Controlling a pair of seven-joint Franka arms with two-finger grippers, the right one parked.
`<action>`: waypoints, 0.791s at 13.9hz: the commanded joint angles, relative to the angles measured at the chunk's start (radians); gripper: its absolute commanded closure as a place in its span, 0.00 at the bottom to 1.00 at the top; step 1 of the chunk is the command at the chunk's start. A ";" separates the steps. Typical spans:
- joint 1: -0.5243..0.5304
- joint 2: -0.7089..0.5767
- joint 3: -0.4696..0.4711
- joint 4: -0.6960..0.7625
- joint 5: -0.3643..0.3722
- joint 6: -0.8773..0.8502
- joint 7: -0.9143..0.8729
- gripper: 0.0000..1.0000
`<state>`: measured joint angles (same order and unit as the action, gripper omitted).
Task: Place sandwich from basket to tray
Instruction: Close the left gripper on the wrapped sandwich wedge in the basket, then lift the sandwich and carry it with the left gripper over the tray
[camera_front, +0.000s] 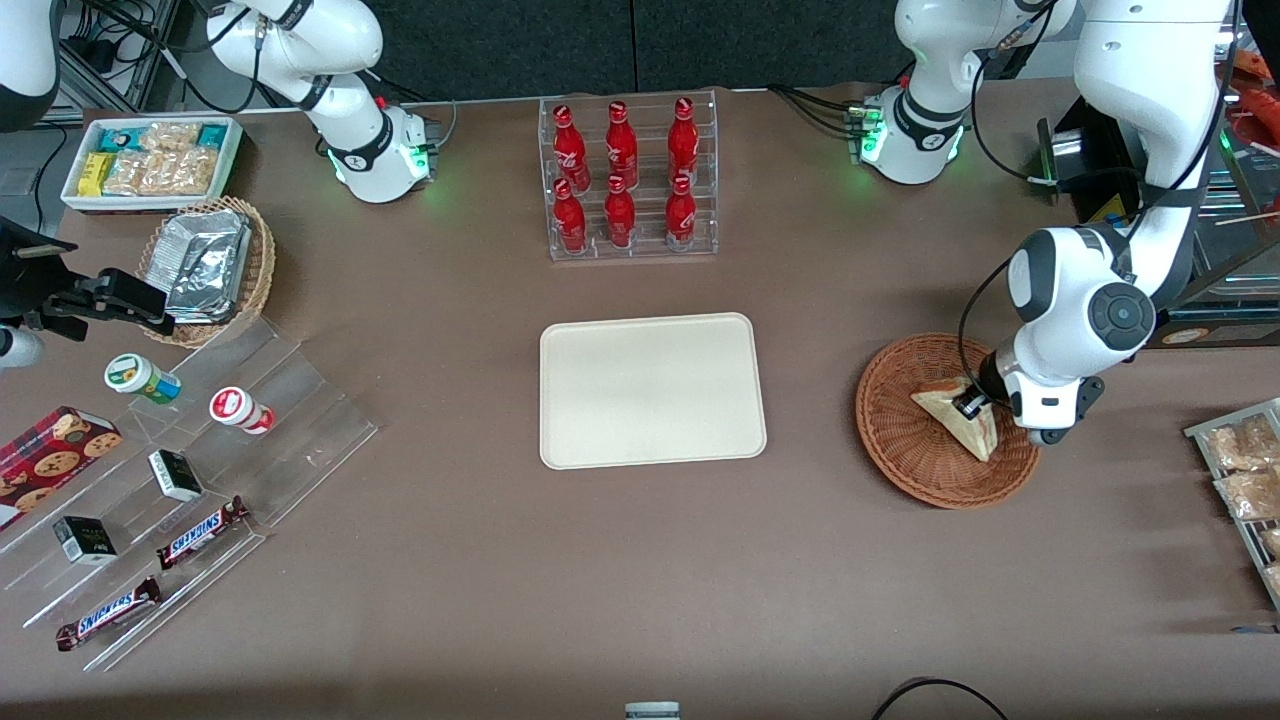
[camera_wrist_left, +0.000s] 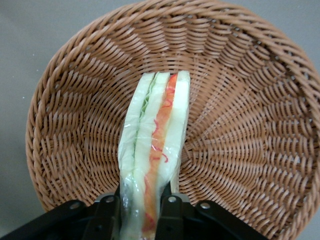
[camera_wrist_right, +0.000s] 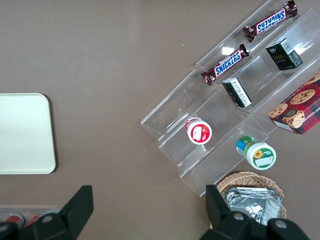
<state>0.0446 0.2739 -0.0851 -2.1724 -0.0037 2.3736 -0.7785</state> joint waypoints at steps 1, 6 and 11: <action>-0.006 0.016 -0.007 0.092 -0.007 -0.106 -0.008 1.00; -0.095 0.013 -0.012 0.207 0.019 -0.235 0.053 1.00; -0.244 0.024 -0.013 0.335 0.018 -0.404 0.225 1.00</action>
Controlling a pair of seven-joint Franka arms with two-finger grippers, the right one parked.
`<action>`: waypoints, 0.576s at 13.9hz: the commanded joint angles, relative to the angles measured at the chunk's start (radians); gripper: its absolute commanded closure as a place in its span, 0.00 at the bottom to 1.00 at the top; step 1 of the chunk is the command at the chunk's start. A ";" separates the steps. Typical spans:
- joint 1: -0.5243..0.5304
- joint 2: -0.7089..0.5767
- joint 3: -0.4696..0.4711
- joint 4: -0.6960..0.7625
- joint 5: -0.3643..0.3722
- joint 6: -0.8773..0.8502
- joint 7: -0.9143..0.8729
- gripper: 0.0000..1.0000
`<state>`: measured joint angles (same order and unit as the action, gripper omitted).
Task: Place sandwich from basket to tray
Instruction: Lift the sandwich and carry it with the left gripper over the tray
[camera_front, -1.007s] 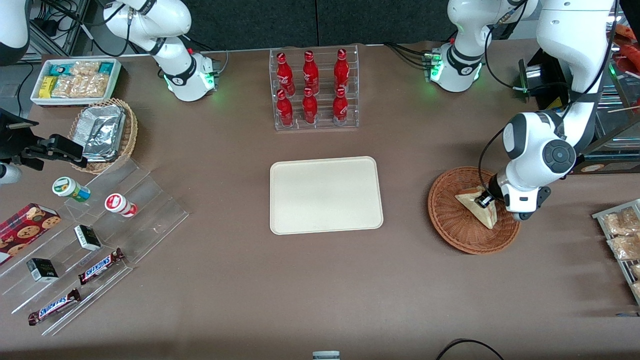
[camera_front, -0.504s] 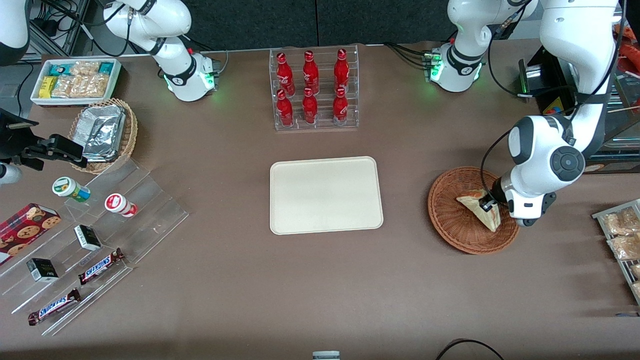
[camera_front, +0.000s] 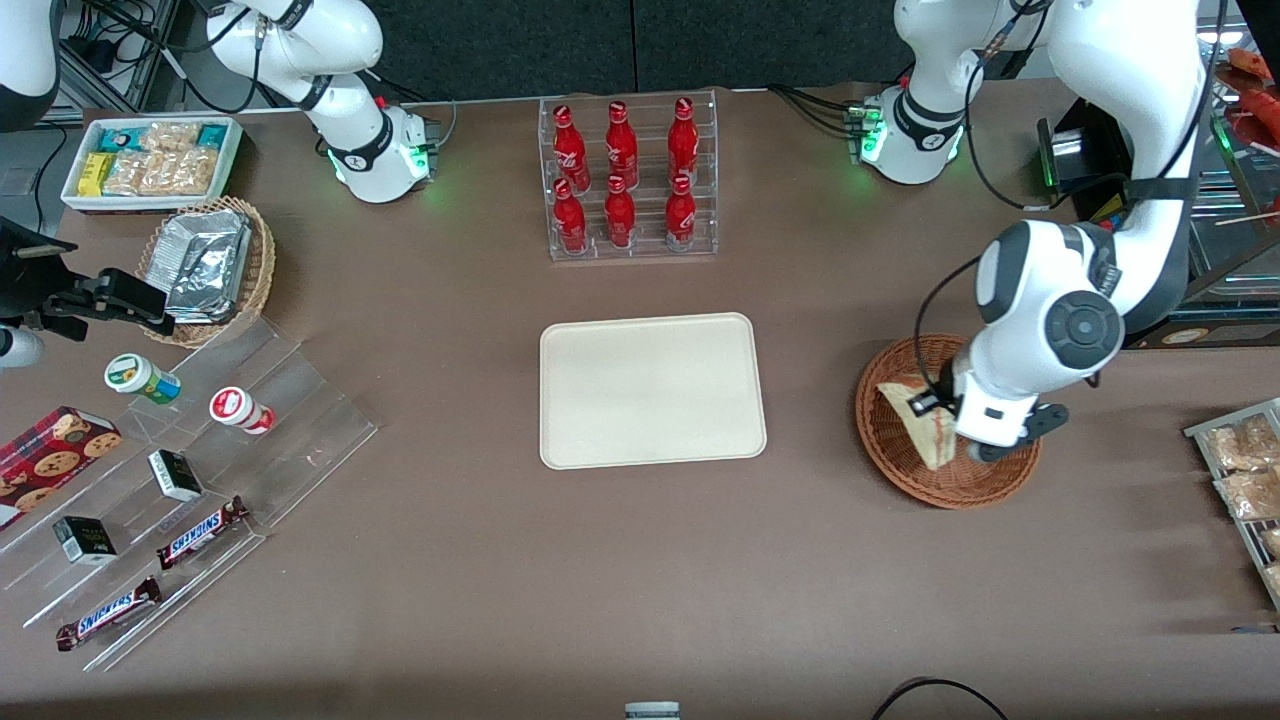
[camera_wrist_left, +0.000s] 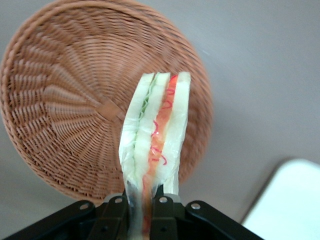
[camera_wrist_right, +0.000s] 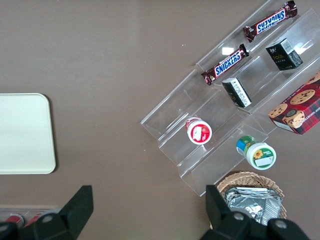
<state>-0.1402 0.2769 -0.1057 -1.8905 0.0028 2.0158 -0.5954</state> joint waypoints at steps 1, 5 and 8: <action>-0.085 0.024 0.008 0.059 0.008 -0.042 0.043 1.00; -0.235 0.123 0.009 0.190 -0.006 -0.048 -0.022 1.00; -0.337 0.211 0.009 0.302 0.000 -0.051 -0.151 1.00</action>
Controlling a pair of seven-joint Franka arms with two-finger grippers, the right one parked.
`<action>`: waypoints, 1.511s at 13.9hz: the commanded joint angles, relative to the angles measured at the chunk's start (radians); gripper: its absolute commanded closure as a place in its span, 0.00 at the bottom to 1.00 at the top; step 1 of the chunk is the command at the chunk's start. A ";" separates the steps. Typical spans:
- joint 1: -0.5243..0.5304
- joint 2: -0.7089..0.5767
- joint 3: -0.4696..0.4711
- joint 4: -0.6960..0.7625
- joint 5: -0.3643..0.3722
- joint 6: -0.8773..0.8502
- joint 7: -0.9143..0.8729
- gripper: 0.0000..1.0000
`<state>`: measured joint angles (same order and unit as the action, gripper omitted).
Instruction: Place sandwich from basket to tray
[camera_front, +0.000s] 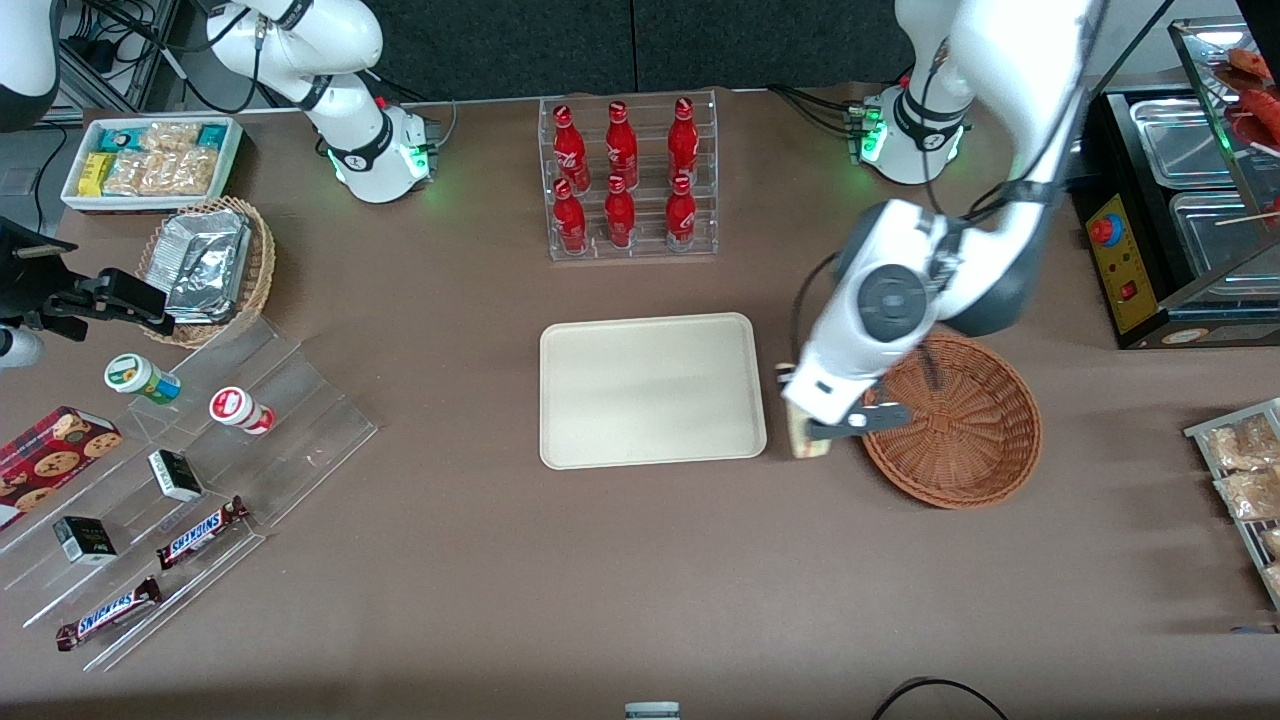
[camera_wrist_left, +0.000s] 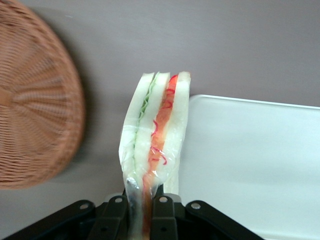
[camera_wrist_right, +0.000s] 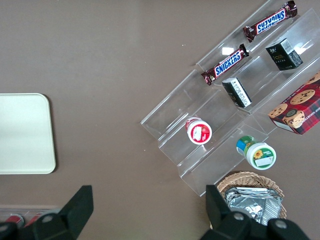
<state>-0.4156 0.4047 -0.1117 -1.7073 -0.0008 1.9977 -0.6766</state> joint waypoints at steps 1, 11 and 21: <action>-0.083 0.109 0.015 0.150 0.005 -0.034 -0.098 1.00; -0.284 0.312 0.018 0.325 0.013 -0.019 -0.201 1.00; -0.330 0.365 0.020 0.330 0.050 -0.017 -0.210 1.00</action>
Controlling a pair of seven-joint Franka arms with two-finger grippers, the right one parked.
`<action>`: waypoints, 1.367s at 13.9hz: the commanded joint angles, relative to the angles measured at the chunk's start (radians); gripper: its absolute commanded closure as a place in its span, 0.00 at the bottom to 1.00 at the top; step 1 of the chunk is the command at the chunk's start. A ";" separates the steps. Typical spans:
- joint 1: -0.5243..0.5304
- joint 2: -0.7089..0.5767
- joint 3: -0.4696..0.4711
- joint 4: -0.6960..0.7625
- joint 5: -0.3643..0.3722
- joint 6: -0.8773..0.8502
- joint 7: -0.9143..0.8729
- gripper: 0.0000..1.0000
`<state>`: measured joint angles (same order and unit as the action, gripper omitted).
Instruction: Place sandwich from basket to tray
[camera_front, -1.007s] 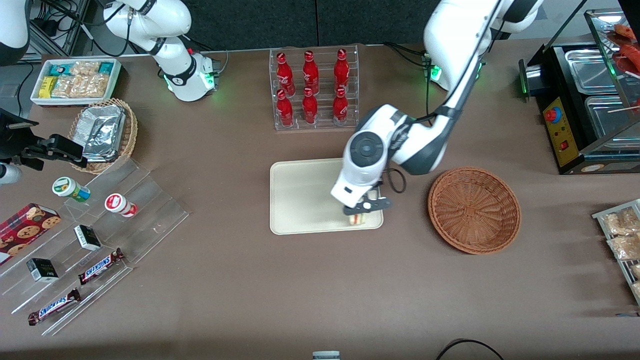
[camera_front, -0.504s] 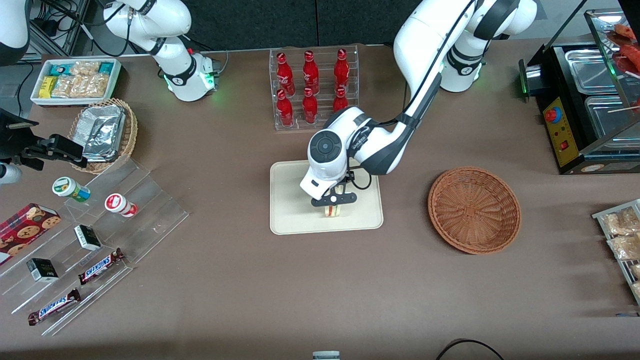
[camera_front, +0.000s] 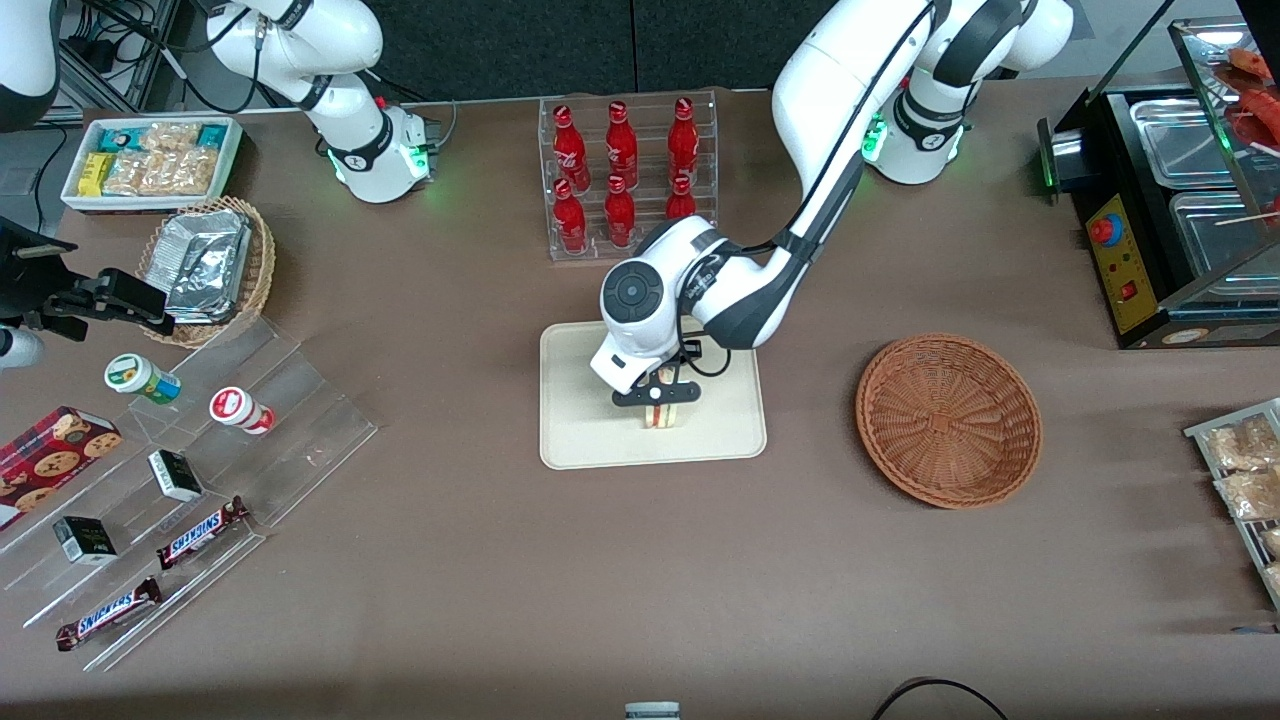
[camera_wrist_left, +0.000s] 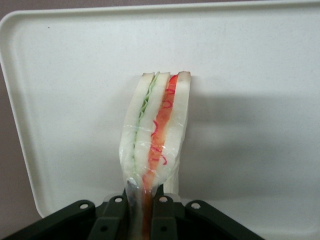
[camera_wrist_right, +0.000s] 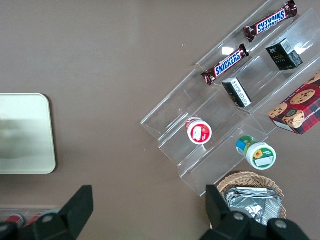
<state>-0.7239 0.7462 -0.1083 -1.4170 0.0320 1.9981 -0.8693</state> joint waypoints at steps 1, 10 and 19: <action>-0.022 0.027 0.016 0.039 0.020 -0.018 -0.017 1.00; -0.022 0.024 0.019 0.047 0.026 -0.019 -0.048 0.00; 0.067 -0.154 0.022 0.047 0.016 -0.108 -0.057 0.00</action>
<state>-0.6945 0.6606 -0.0843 -1.3513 0.0483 1.9427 -0.9254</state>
